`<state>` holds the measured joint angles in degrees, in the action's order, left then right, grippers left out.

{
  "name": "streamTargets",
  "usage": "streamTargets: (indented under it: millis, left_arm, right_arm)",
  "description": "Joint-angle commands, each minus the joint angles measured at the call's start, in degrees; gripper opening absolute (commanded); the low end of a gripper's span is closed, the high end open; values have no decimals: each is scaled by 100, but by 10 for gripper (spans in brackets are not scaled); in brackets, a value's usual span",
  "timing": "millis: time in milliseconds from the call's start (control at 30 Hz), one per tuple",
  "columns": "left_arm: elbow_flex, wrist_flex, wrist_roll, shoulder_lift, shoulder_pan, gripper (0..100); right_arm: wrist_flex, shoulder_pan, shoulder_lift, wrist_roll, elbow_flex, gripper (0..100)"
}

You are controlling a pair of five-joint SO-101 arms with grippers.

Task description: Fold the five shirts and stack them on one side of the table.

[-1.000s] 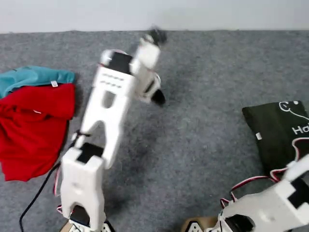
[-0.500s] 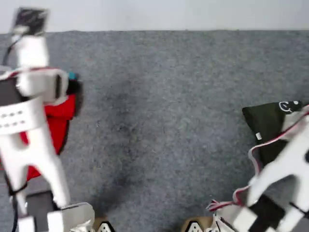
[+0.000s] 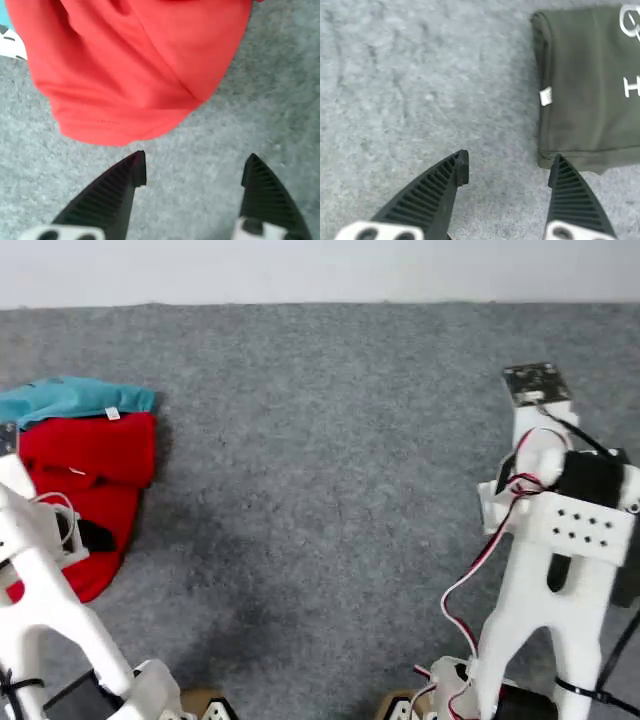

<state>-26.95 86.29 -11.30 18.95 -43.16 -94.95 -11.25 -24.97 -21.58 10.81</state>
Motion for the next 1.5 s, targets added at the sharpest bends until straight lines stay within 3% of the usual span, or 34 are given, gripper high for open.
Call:
streamTargets:
  millis: [0,100,267,433,533,667,800,1067,1333,1467]
  left_arm:
    - [-22,-431,-97,237,-343,299]
    - [277,-545,62,246,-1204,298]
    - [989,-141,1116,202,-2989,299]
    - [1042,897,1169,229,-3508,299]
    - [1024,1160,1055,202,-3490,299]
    - [963,334,703,185,-2963,300]
    - [268,-1679,712,185,-2075,301]
    - [-1604,-4176,712,176,-932,300]
    - [-2853,-5020,712,176,-712,292]
    - [-3169,-5020,677,176,-475,166]
  right_arm:
    - [57,620,-171,-62,9,263]
    - [154,1534,-127,-44,9,263]
    - [840,3741,620,-26,-18,263]
    - [1930,5446,2404,-26,-510,263]
    - [1974,6018,3556,-35,-1433,263]
    - [1182,6088,4646,-35,-2743,263]
    - [365,5903,5059,-70,-3613,263]
    - [48,5499,4884,-70,-3719,263]
    - [-40,5499,4664,-70,-3719,263]
    - [-145,5499,4637,-70,-3719,263]
